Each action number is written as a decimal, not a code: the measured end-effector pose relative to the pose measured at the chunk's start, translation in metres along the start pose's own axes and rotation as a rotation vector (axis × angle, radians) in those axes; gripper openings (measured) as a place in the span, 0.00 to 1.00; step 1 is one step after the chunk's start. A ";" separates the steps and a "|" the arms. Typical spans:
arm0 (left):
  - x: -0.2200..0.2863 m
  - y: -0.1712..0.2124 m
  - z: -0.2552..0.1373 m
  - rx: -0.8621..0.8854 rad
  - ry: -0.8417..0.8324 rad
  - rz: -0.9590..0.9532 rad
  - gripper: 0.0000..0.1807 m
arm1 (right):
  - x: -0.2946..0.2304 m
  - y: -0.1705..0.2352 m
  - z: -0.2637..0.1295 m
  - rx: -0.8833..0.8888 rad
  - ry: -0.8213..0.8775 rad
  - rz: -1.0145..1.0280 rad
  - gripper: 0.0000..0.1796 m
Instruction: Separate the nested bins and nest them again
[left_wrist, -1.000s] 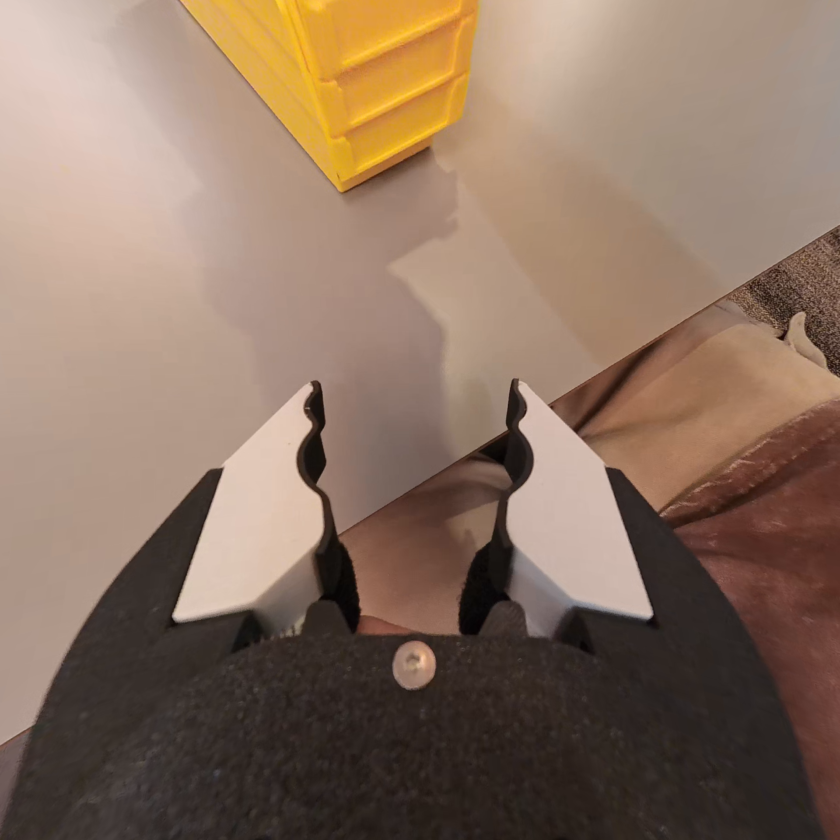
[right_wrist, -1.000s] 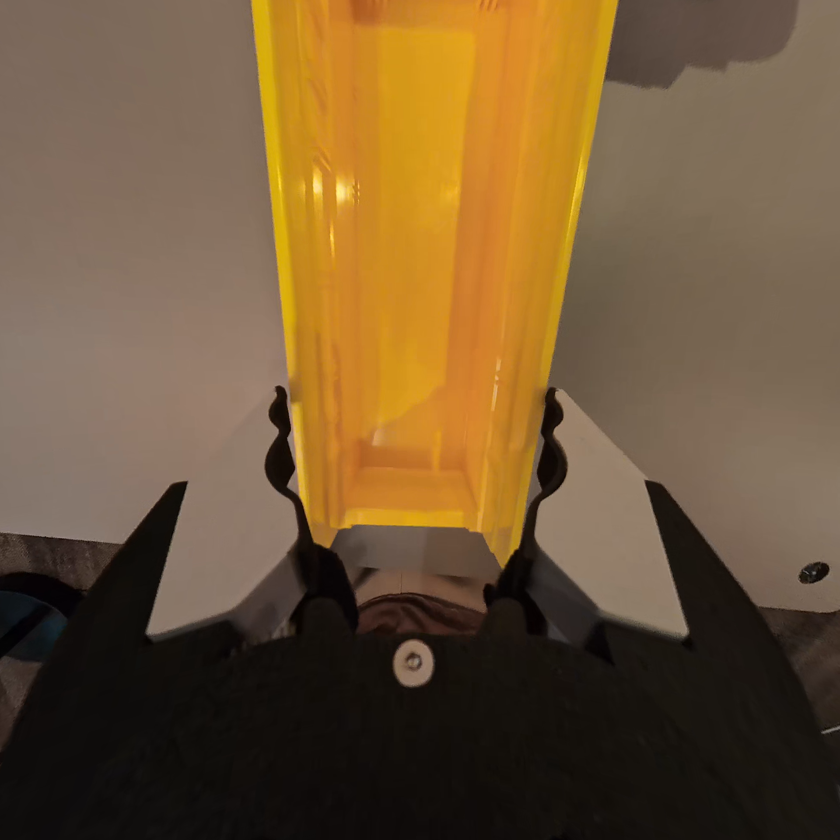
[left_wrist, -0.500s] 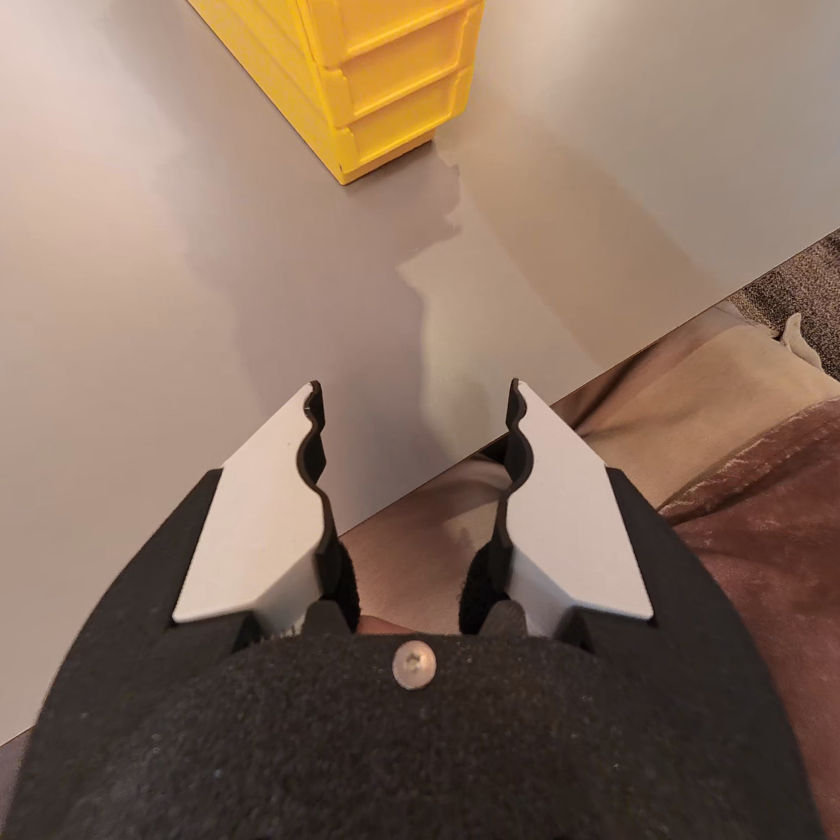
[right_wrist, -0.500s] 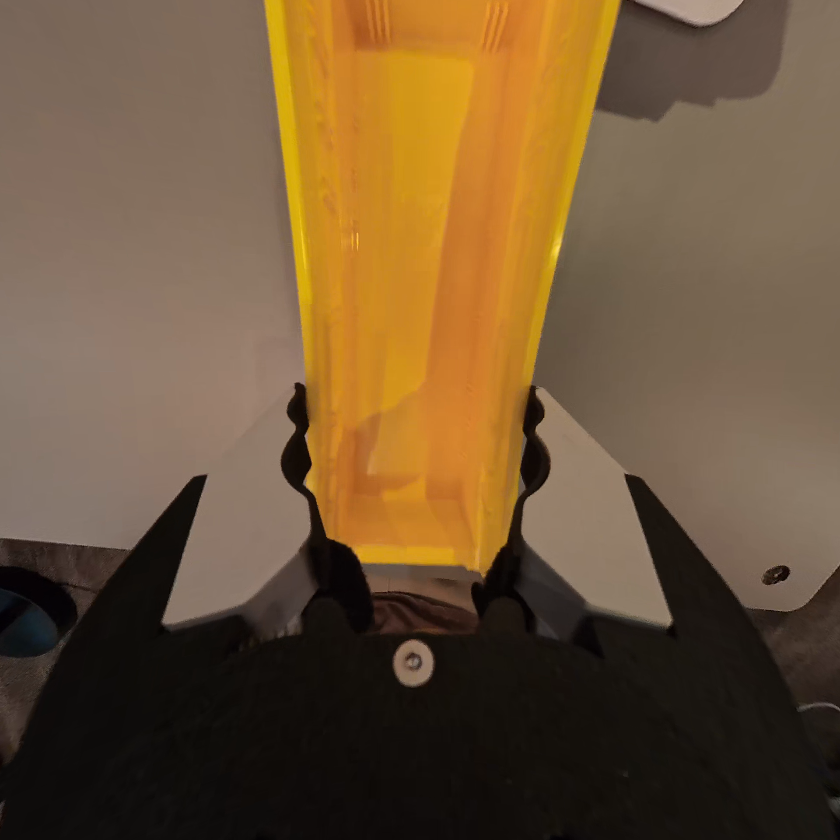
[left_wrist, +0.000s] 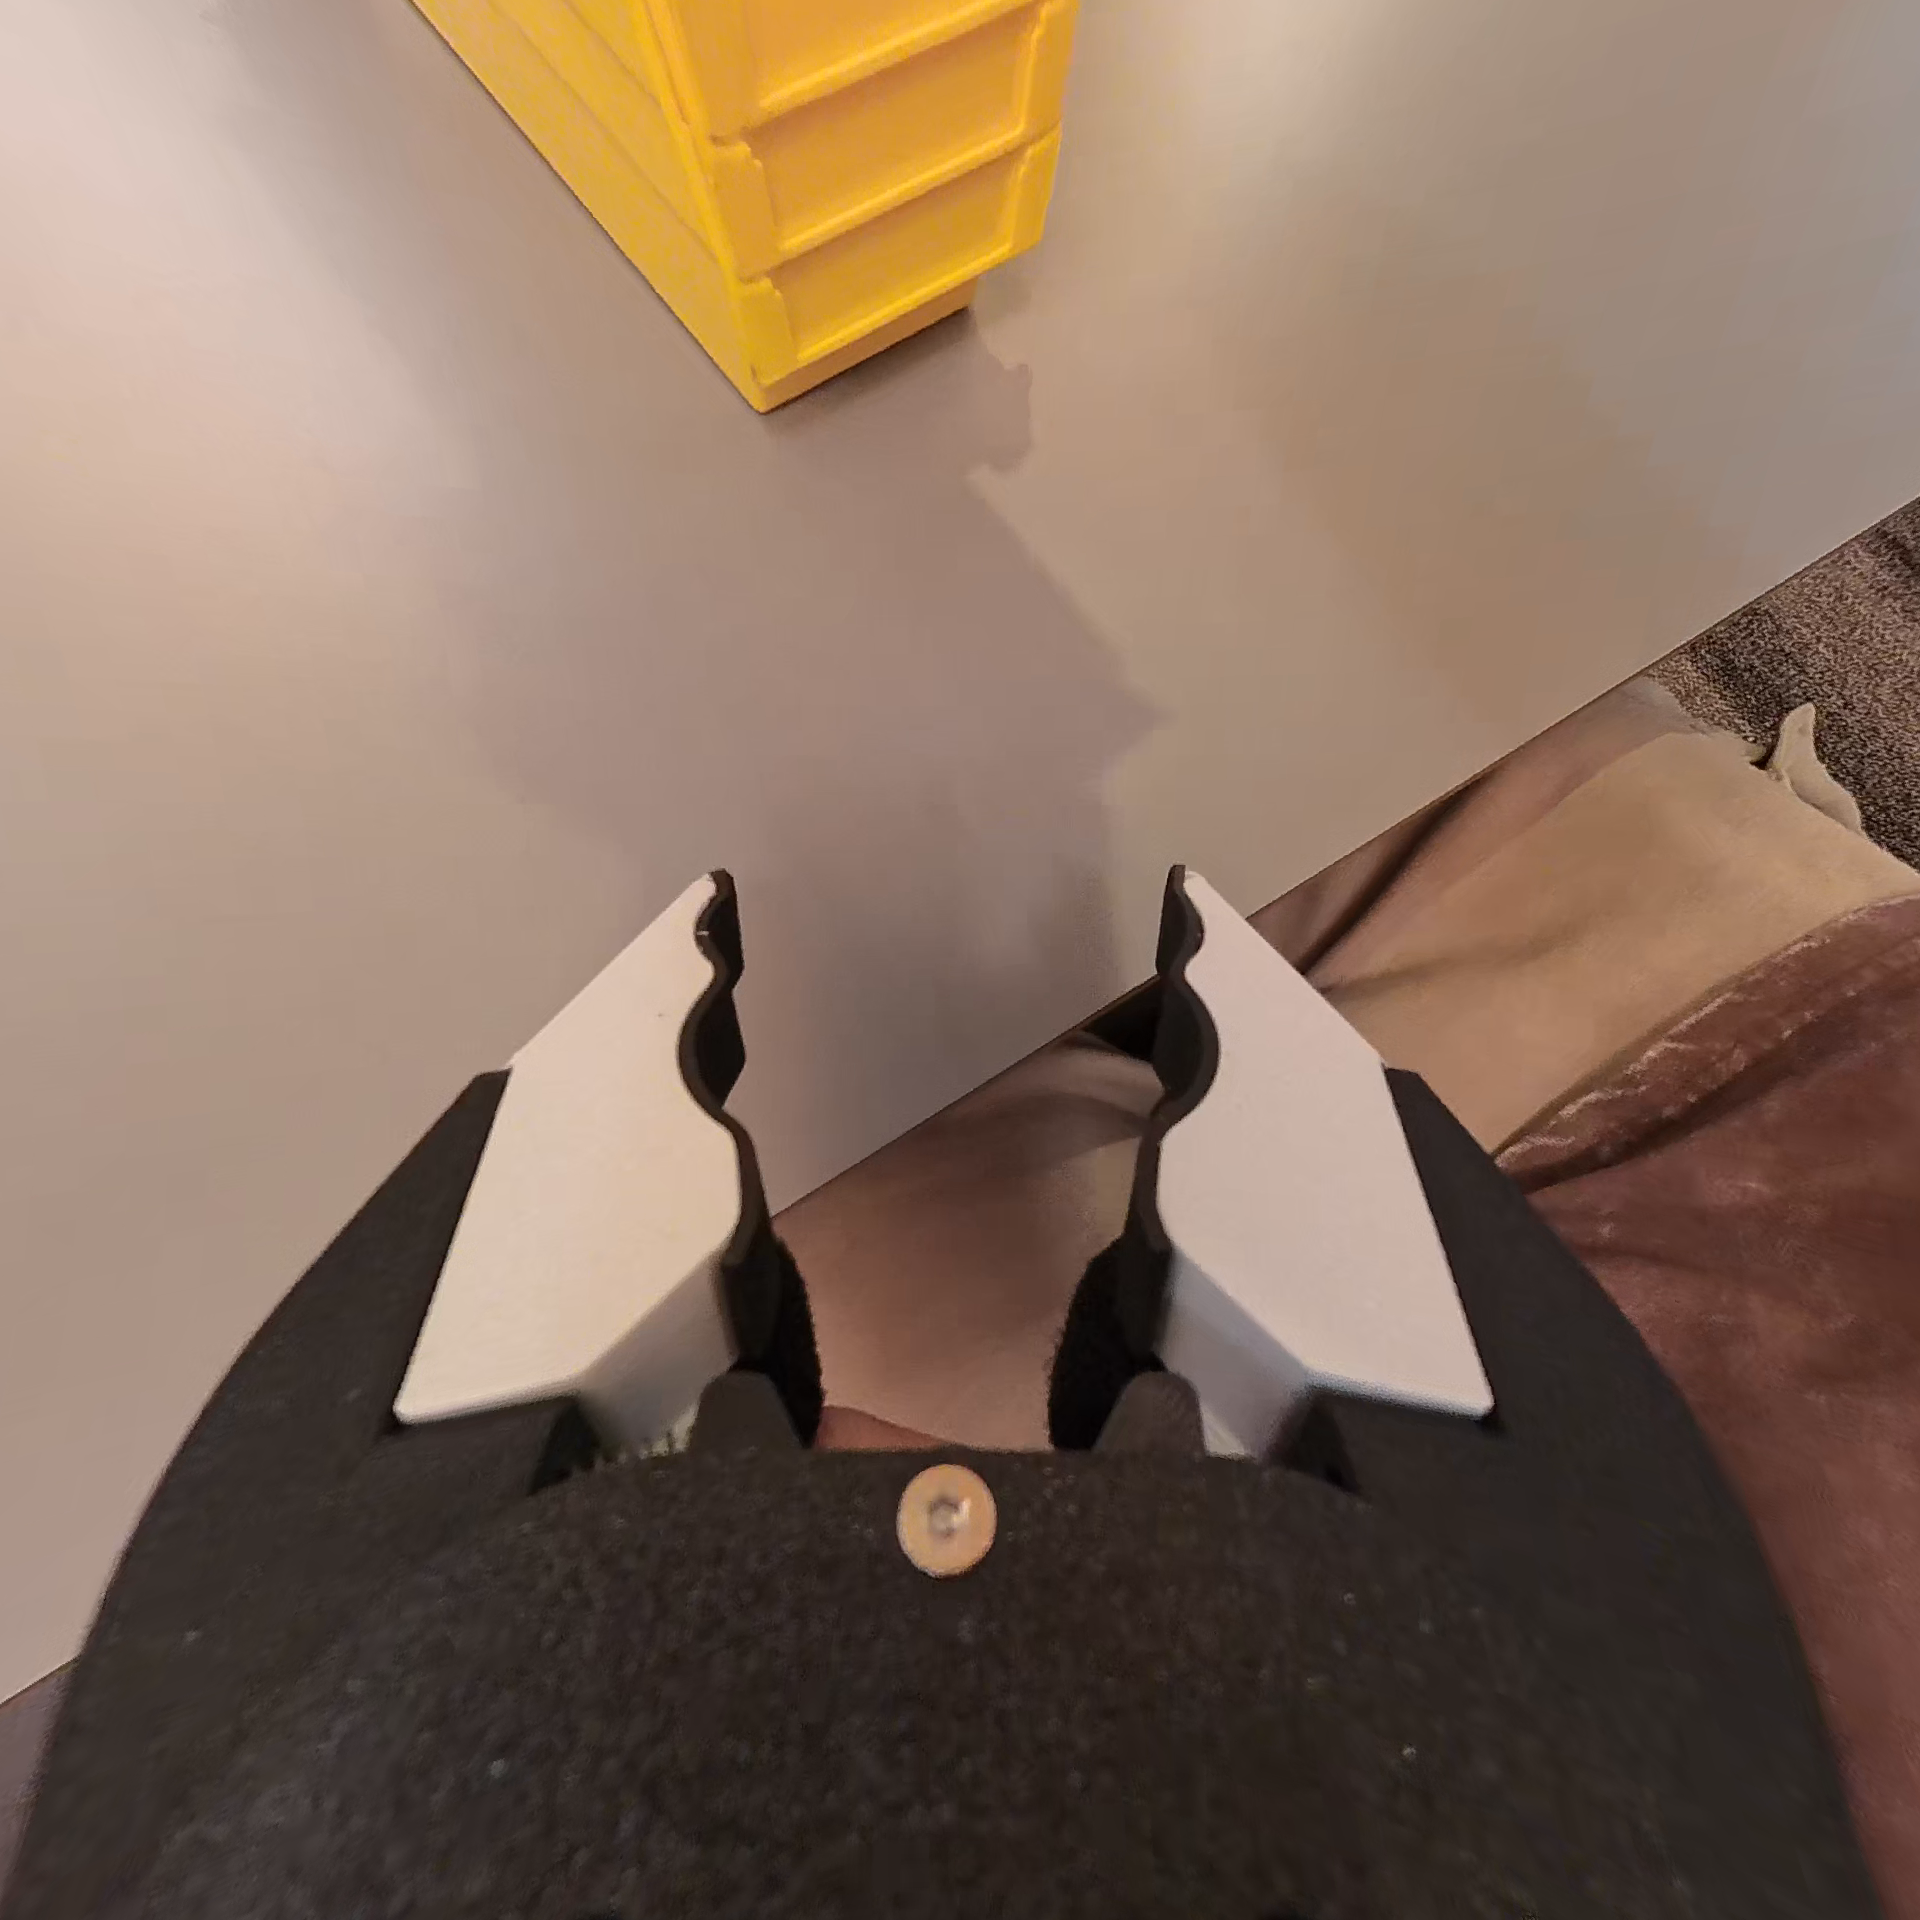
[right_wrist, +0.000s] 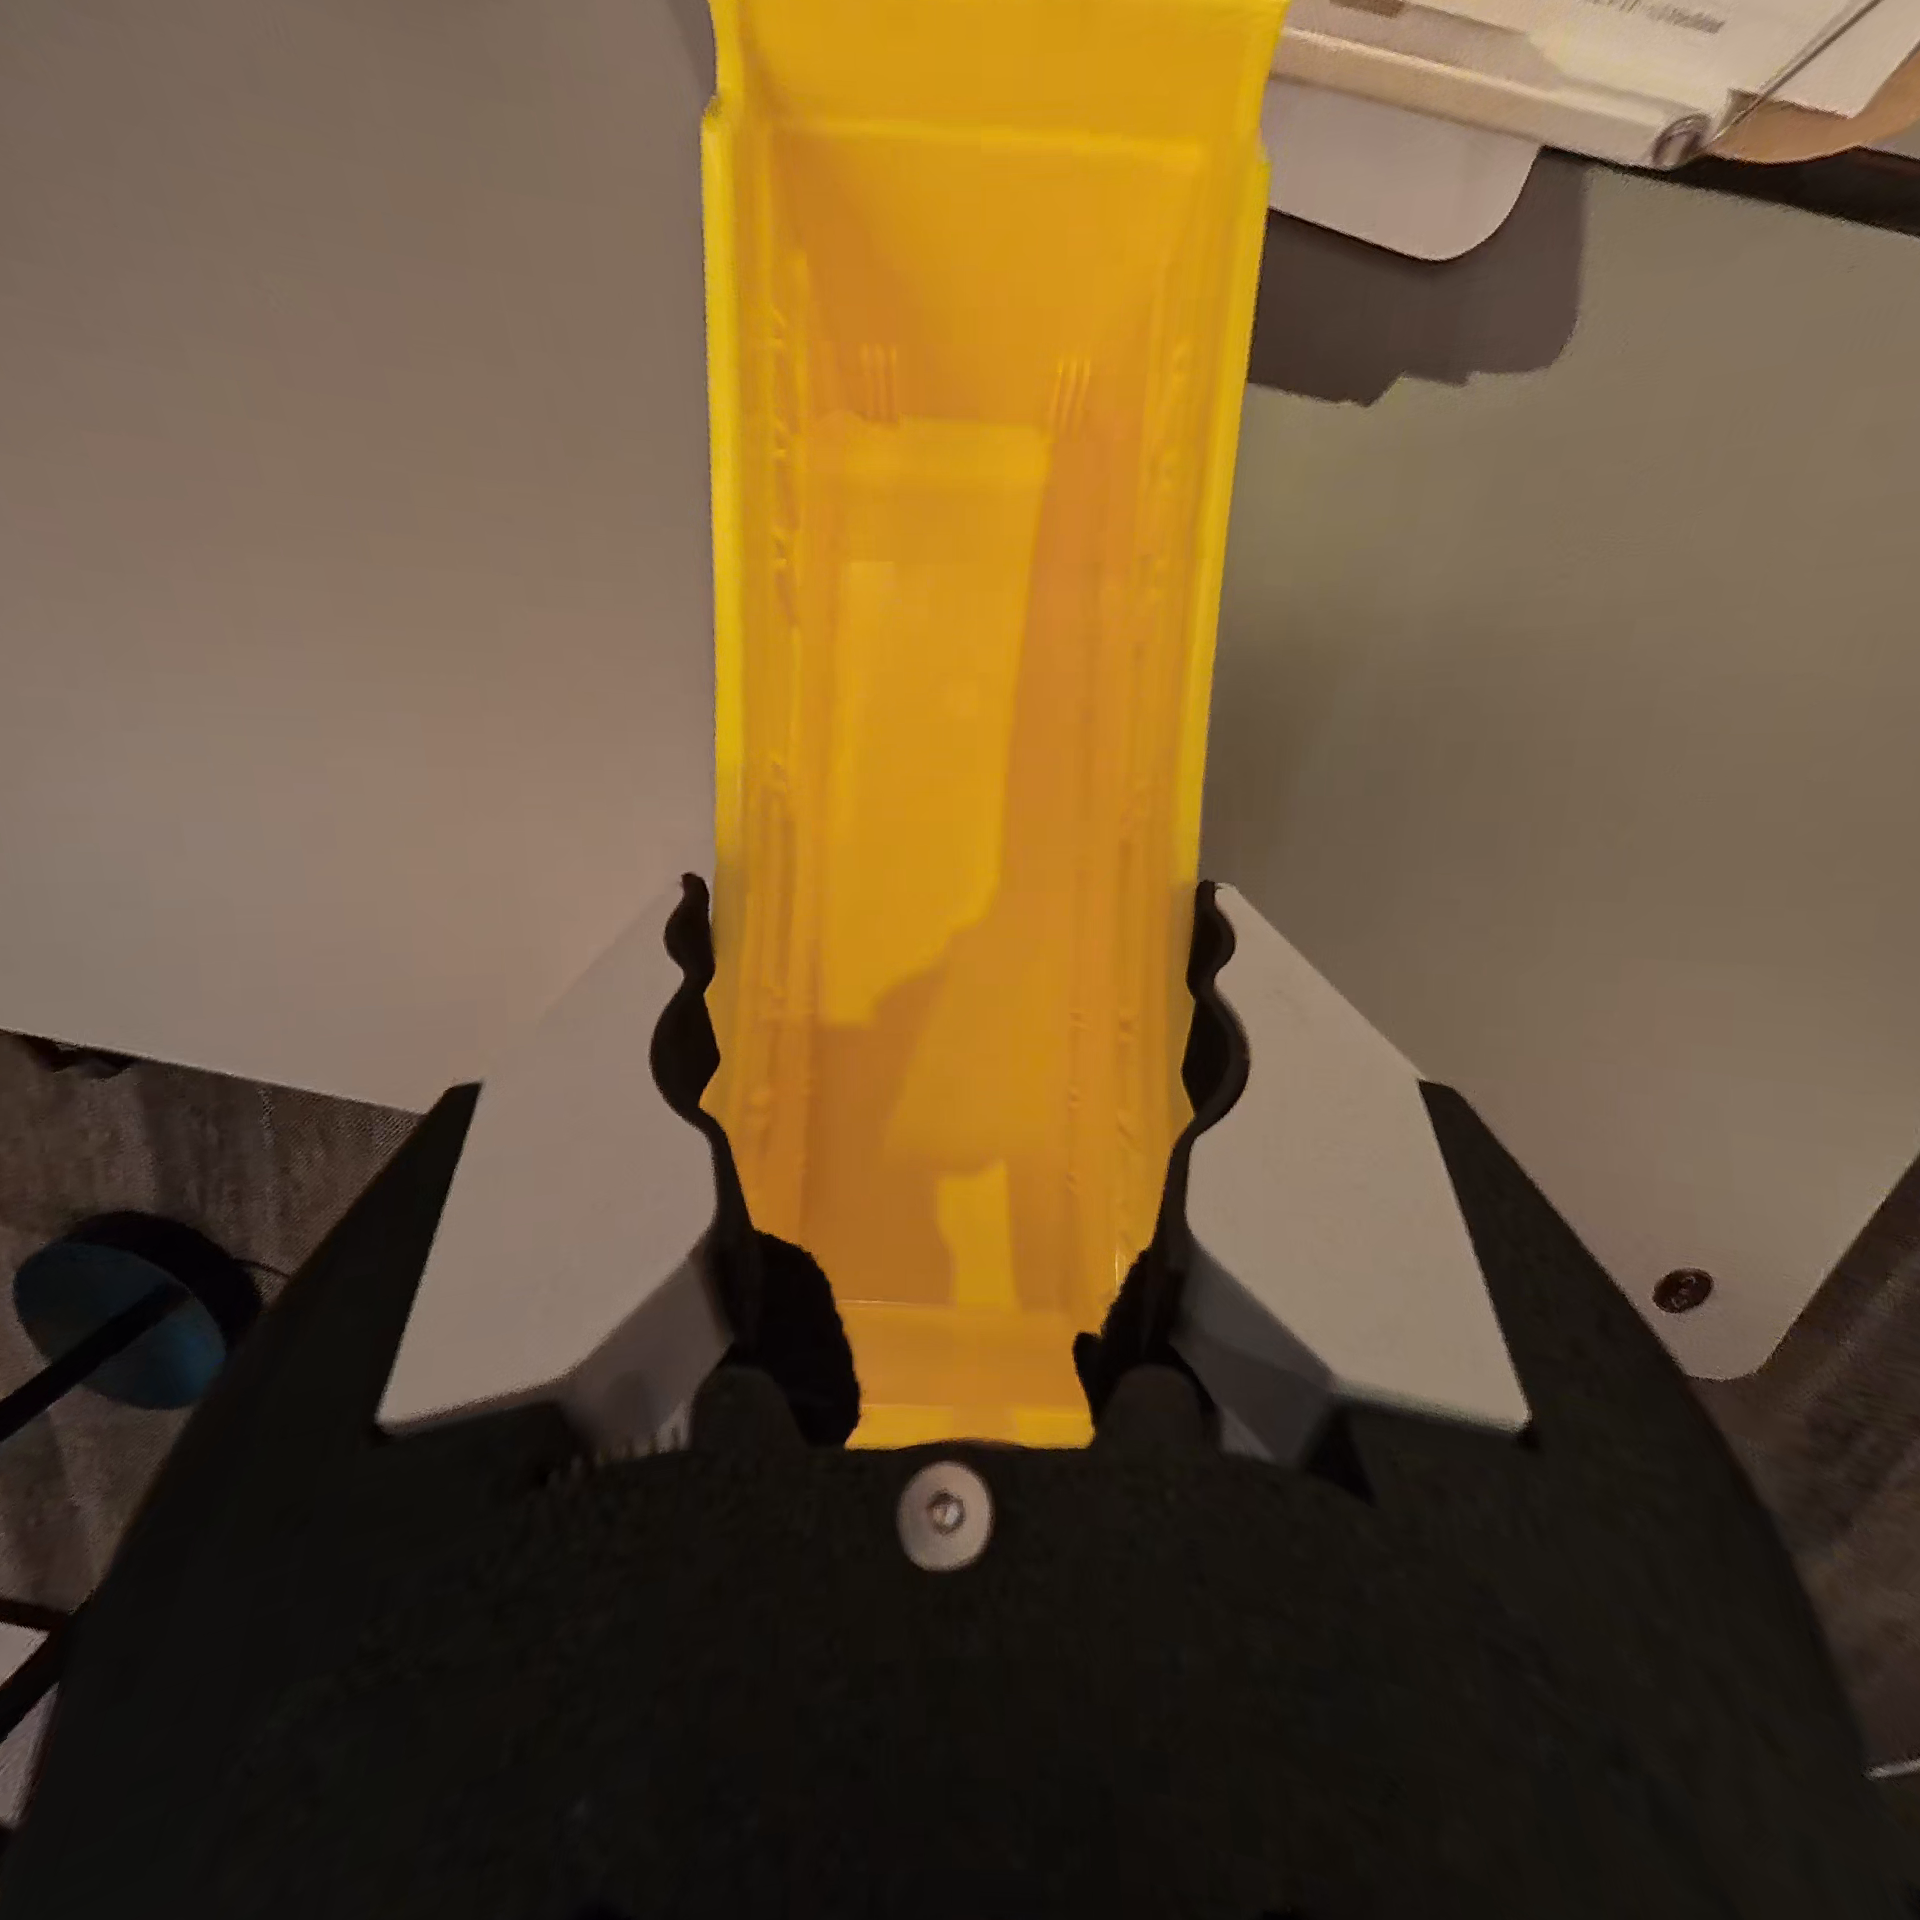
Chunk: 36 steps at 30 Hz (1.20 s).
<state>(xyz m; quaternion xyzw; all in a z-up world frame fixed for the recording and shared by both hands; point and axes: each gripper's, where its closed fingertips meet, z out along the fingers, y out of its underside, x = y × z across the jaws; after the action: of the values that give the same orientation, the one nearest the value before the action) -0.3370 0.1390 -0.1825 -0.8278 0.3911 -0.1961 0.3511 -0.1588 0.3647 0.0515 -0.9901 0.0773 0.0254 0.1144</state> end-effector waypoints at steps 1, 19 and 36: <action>0.001 0.000 0.000 -0.002 0.002 0.002 0.44 | 0.005 0.000 -0.009 0.008 -0.009 0.001 0.51; 0.003 0.006 0.001 -0.020 0.002 0.000 0.44 | 0.283 0.055 0.017 0.128 0.219 0.194 0.52; 0.006 0.006 0.013 -0.053 0.027 -0.015 0.44 | 0.377 0.088 0.165 0.343 0.191 0.210 0.56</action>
<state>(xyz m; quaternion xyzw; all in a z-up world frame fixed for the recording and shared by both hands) -0.3292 0.1371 -0.1955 -0.8370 0.3946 -0.1994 0.3224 0.1943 0.2629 -0.1542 -0.9406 0.1935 -0.0705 0.2700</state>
